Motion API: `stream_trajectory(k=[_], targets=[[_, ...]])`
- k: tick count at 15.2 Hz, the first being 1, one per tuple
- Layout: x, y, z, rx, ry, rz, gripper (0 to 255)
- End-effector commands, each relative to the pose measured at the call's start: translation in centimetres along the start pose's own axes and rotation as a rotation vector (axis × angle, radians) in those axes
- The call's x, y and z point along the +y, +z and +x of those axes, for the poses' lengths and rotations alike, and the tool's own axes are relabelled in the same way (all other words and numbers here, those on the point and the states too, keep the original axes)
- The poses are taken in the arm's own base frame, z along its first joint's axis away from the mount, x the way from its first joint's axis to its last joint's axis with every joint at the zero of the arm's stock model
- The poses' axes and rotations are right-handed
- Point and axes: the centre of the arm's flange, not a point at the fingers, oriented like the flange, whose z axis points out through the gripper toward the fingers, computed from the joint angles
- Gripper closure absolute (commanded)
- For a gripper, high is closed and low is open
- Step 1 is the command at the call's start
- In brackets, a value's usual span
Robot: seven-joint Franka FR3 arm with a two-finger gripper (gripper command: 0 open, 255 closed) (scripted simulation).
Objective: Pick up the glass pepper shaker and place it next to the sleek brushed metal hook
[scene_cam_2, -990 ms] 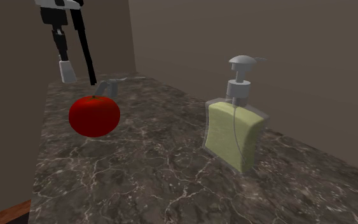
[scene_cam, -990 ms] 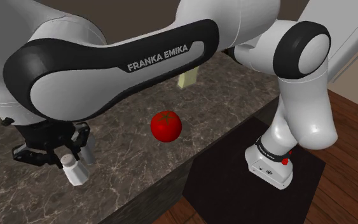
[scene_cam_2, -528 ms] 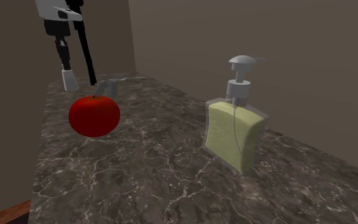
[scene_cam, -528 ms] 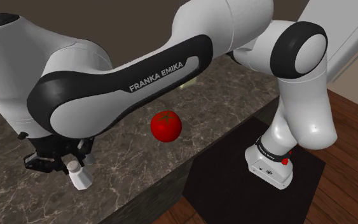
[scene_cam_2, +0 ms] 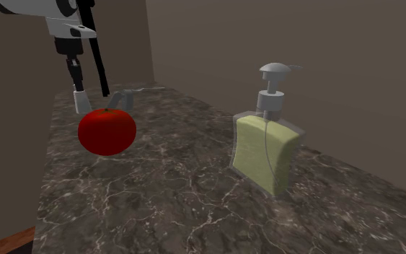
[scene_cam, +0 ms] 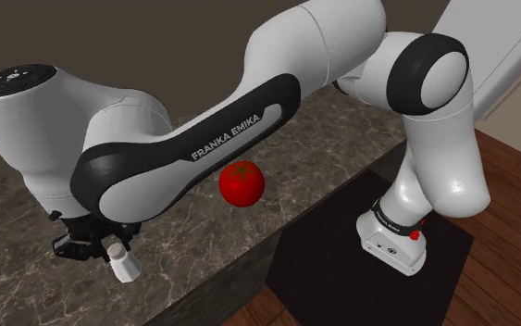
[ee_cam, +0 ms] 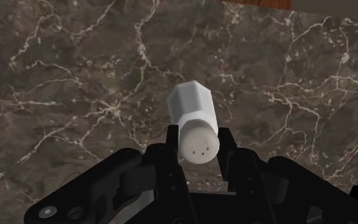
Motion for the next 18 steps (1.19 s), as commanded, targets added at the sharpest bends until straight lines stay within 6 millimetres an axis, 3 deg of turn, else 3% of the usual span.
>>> stream_trajectory(k=[1, 9, 10, 15, 18], targets=[[0.0, 1.2, 0.0, 0.000, 0.000, 0.000, 255], [0.0, 1.2, 0.0, 0.000, 0.000, 0.000, 255], [0.0, 1.2, 0.0, 0.000, 0.000, 0.000, 0], [0.0, 1.2, 0.0, 0.000, 0.000, 0.000, 0], [0.0, -2.8, 0.0, 0.000, 0.000, 0.000, 0]])
